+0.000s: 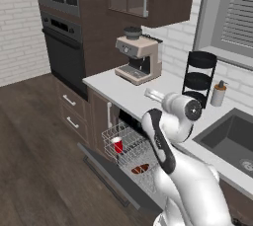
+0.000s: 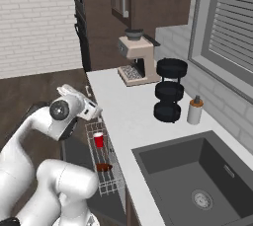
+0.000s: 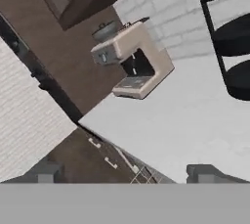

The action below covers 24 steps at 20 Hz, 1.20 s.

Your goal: Pick up the cup and bowl from the counter, place them in the dishwasher, and close the dishwasher door.

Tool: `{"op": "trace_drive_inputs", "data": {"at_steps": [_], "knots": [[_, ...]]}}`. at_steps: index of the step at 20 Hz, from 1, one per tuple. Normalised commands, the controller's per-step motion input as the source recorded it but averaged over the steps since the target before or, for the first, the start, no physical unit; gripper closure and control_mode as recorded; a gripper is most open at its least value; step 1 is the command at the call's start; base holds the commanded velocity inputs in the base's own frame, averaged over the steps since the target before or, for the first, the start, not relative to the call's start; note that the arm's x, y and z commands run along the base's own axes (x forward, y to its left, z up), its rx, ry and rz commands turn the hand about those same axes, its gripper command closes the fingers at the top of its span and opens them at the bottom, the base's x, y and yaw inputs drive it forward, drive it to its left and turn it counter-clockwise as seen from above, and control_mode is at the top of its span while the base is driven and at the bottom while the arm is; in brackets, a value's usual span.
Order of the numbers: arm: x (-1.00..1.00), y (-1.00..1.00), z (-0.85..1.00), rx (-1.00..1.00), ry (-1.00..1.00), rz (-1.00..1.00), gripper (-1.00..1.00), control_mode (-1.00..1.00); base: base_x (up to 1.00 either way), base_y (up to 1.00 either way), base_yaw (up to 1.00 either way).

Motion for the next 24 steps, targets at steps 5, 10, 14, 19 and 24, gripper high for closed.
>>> {"op": "trace_drive_inputs", "data": {"at_steps": [5,10,14,19,24], "knots": [[-0.38,0.22,0.44,-0.65,0.85,0.12,-1.0,-1.0,0.0,0.0,0.0],[-0.82,1.0,-0.7,-0.49,0.41,0.33,-1.0,-1.0,0.0,0.0,0.0],[-0.5,1.0,-1.0,-0.3,0.08,0.38,-1.0,-1.0,0.0,0.0,0.0],[-0.29,0.85,-1.0,-0.15,0.0,0.44,-1.0,-1.0,0.0,0.0,0.0],[0.08,0.91,-1.0,-0.26,0.36,0.19,-1.0,-1.0,0.0,0.0,0.0]]}}
